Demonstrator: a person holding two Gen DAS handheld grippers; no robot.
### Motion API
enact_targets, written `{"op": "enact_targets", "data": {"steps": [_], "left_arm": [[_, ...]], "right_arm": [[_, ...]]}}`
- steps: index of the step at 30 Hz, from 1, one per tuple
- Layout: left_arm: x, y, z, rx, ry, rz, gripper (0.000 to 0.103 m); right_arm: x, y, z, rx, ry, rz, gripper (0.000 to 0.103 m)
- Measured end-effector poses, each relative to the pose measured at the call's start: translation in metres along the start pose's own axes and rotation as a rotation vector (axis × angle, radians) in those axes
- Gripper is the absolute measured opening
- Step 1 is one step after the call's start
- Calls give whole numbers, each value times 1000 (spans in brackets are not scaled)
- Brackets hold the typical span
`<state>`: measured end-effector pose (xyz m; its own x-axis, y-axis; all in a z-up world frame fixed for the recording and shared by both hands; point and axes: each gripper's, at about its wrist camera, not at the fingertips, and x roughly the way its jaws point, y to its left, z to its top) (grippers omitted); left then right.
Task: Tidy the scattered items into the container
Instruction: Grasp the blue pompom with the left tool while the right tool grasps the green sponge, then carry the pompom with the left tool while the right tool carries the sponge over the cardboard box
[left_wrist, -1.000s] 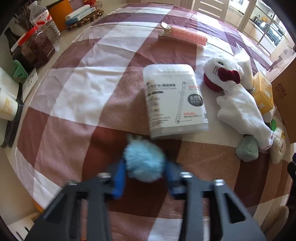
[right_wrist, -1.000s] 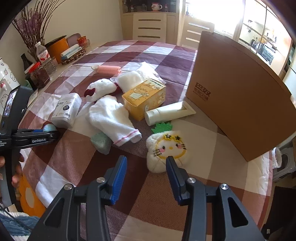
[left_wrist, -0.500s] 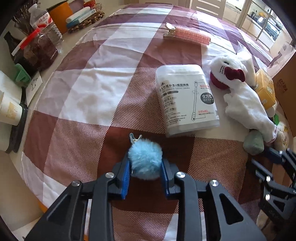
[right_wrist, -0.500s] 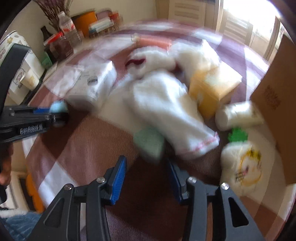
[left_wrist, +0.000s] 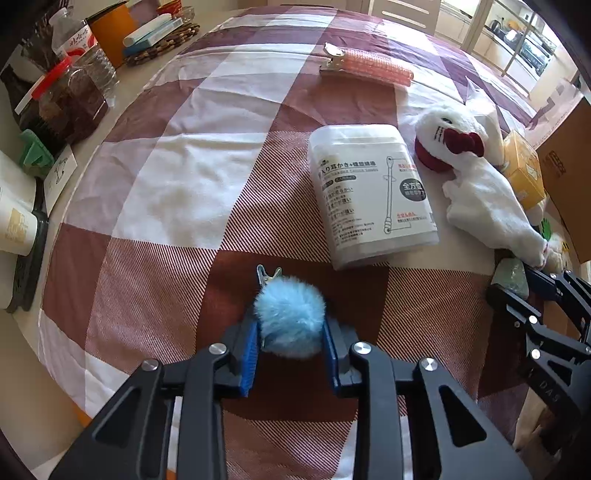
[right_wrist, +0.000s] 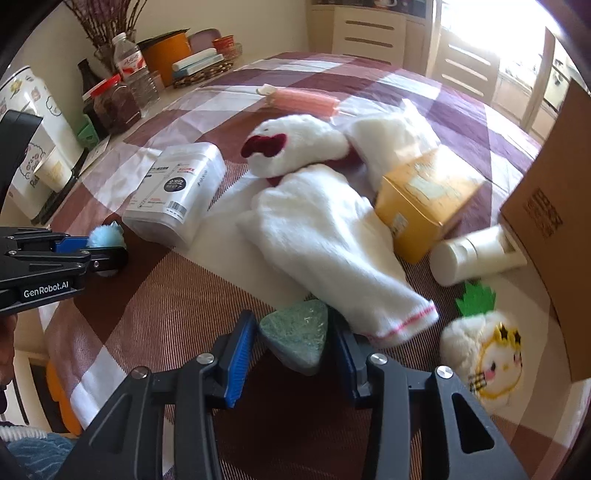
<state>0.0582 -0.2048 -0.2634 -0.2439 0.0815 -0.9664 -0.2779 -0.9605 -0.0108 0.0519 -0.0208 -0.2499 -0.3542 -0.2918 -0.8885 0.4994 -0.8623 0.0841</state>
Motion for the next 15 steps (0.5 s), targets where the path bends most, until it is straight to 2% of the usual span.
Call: {"op": "enact_targets", "data": {"steps": [3,10,15], "left_arm": [[-4,3,0,-3,3,-8,27],[-15,18,2,-20,-3,-21,27],[-17,24,6,-23,-10,-40,26]], "right_arm": [[-7,-4,-2,22,2,4,42],[-21,-5,-2,7,5,-48,42],[-20,-4,0,20,3,-39,42]]}}
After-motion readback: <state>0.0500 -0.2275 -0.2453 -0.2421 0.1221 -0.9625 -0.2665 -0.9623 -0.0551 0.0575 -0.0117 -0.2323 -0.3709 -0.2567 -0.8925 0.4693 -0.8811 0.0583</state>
